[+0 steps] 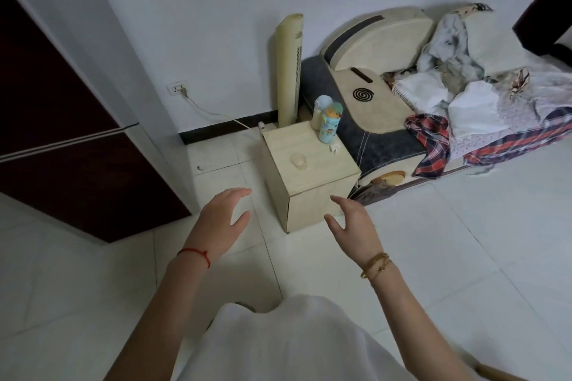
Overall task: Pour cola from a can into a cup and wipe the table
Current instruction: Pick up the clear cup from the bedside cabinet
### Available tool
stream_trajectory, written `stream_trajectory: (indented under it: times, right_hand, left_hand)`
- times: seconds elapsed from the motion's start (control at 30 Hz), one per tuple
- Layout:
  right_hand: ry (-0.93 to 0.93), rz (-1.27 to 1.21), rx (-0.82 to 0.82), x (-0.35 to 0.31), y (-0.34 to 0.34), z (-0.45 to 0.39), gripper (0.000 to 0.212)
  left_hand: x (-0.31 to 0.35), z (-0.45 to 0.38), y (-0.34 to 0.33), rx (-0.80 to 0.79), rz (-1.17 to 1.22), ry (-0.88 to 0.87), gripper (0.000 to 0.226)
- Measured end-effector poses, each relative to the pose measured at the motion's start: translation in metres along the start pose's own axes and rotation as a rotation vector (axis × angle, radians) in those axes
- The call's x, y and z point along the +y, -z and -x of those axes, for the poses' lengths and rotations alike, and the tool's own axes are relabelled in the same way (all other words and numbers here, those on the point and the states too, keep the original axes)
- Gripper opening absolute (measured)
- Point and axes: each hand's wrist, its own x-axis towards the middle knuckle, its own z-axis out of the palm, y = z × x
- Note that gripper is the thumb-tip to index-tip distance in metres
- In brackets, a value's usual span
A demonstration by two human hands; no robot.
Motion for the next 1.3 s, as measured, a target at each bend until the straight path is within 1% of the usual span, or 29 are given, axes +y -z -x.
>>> stream_trajectory:
  times: [0.2,0.47,0.7,0.8,0.97,1.07,1.17,1.3]
  right_hand:
    - [-0.086,0.026,-0.002,0.0,-0.008,-0.067,0.047]
    - [-0.323,-0.001,0.077,-0.003,-0.041,-0.153,0.046]
    - [-0.539,-0.075,0.26,-0.043,-0.056,-0.232,0.044]
    - [-0.61,-0.084,0.31,-0.058,-0.063,-0.259,0.045]
    - [-0.678,-0.048,0.314,-0.071,-0.071,-0.285,0.047]
    - [-0.72,-0.036,0.299,-0.071,-0.077,-0.294,0.047]
    - [-0.744,-0.036,0.266,-0.065,-0.082,-0.301,0.048]
    - [-0.746,-0.035,0.196,-0.05,-0.089,-0.309,0.047]
  left_hand:
    - [-0.023,-0.09,-0.001,-0.113,0.022,0.012,0.046]
    - [-0.067,-0.237,0.01,-0.27,-0.048,-0.176,0.047]
    - [-0.086,-0.374,0.046,-0.424,-0.081,-0.381,0.047]
    - [-0.086,-0.421,0.05,-0.482,-0.102,-0.456,0.048]
    - [-0.088,-0.471,0.041,-0.583,-0.141,-0.561,0.048]
    - [-0.091,-0.489,0.028,-0.628,-0.161,-0.604,0.049]
    - [-0.093,-0.499,0.011,-0.655,-0.233,-0.669,0.05]
    - [-0.093,-0.503,-0.014,-0.71,-0.248,-0.668,0.05]
